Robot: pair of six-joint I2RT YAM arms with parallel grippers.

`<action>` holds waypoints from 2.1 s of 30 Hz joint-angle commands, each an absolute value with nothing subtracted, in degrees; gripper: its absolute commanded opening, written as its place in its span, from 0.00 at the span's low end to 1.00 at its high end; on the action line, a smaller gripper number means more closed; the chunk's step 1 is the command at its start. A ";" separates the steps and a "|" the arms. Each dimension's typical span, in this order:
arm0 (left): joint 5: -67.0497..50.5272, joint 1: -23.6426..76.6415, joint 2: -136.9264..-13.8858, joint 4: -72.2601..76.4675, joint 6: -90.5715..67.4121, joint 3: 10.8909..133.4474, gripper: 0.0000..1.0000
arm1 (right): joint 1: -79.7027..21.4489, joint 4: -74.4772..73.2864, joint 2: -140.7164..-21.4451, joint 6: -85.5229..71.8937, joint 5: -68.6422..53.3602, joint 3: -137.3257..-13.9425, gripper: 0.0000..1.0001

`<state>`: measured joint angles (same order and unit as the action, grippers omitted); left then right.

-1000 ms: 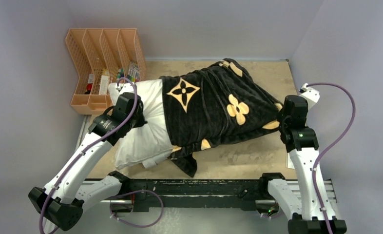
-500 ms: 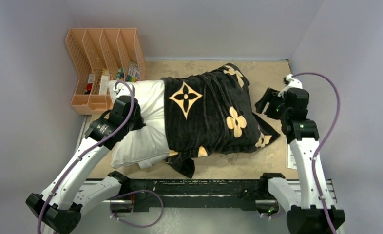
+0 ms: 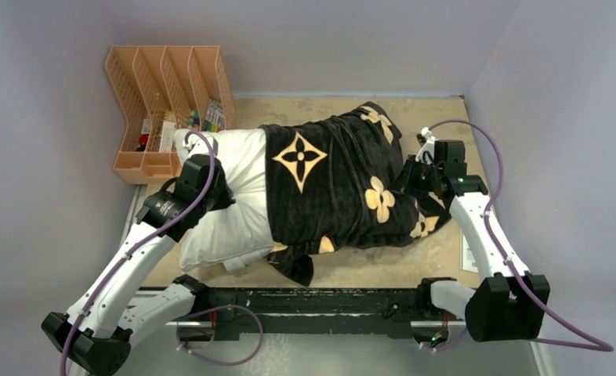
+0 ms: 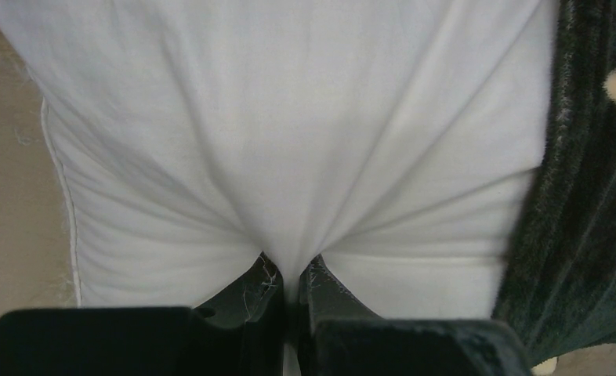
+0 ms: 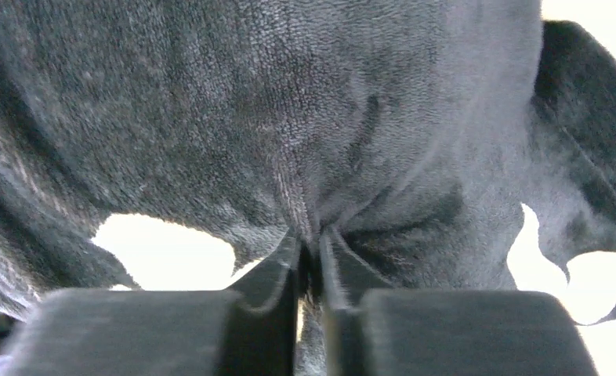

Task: Remove the pillowcase from the pillow
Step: Remove the pillow from the pillowcase.

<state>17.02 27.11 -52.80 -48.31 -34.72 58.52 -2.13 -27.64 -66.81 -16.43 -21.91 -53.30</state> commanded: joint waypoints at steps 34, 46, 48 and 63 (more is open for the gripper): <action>14.39 26.28 -55.24 -46.68 -29.94 69.93 0.55 | -10.16 -27.62 -75.33 -14.51 -21.75 -79.67 0.72; 19.11 23.24 -80.63 -44.45 -29.20 93.22 0.83 | -22.53 -25.16 -84.28 -13.59 -8.85 -65.43 0.47; 17.05 20.25 -83.93 -43.93 -32.04 90.61 0.83 | -22.93 -18.88 -77.47 -18.42 -10.18 -53.92 0.39; -8.17 17.44 -68.38 -25.61 -32.26 51.58 0.00 | -20.57 -25.18 -67.39 -18.60 8.64 -64.79 0.66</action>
